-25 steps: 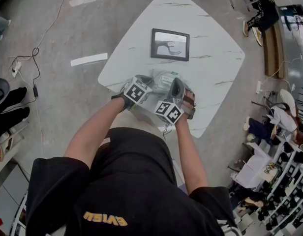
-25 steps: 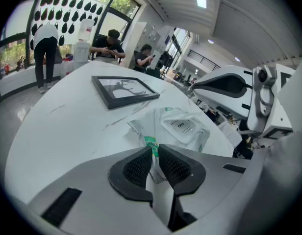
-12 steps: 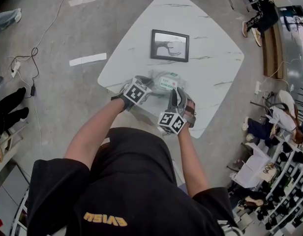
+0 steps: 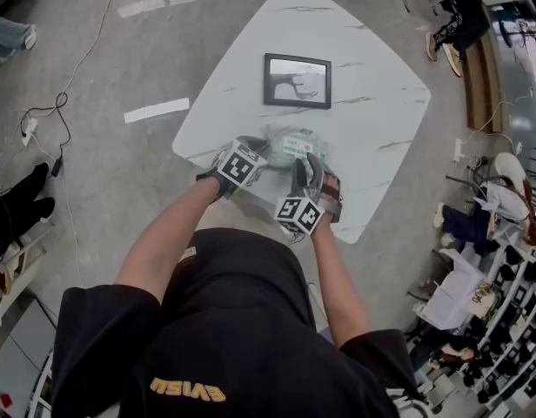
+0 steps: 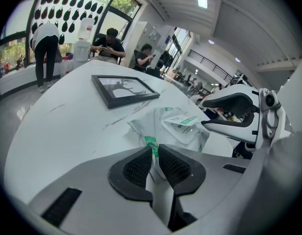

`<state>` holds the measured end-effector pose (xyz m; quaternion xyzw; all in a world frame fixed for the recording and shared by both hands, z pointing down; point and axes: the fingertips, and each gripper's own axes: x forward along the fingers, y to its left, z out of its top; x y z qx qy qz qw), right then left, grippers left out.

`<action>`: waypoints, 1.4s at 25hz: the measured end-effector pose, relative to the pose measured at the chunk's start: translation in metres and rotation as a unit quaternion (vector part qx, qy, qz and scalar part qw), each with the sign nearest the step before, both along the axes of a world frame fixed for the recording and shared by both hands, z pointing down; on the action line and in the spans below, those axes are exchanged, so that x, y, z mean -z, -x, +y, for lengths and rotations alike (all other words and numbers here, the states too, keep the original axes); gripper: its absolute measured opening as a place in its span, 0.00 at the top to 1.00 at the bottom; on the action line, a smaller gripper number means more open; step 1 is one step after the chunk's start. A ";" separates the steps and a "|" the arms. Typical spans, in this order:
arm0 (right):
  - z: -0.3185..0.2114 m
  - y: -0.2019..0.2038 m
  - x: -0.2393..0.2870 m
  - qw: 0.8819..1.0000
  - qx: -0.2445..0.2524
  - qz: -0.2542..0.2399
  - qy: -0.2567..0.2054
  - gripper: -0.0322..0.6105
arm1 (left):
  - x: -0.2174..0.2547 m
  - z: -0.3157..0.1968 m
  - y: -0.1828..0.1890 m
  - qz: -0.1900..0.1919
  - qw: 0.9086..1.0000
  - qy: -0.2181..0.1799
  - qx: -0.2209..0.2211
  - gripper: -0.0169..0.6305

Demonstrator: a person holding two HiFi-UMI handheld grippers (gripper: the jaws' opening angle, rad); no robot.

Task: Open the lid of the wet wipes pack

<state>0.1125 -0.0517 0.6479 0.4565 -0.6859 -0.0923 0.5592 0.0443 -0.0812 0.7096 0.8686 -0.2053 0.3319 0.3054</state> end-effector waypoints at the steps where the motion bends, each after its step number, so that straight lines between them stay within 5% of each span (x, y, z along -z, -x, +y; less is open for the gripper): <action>1: -0.001 -0.001 0.001 1.000 0.000 0.000 -0.002 0.73 | 0.000 0.000 0.000 -0.001 1.000 0.000 0.000 0.87; 29: -0.040 -0.028 0.017 0.999 -0.038 -0.014 -0.025 0.74 | 0.000 0.000 0.000 -0.001 1.000 -0.001 0.000 0.87; 32: -0.043 -0.033 0.012 0.995 -0.071 -0.064 -0.010 0.74 | 0.001 0.000 0.000 -0.002 1.000 -0.001 0.000 0.87; 35: -0.047 -0.041 0.008 0.978 -0.136 -0.155 0.008 0.69 | 0.001 0.000 0.001 -0.003 1.000 -0.001 0.001 0.87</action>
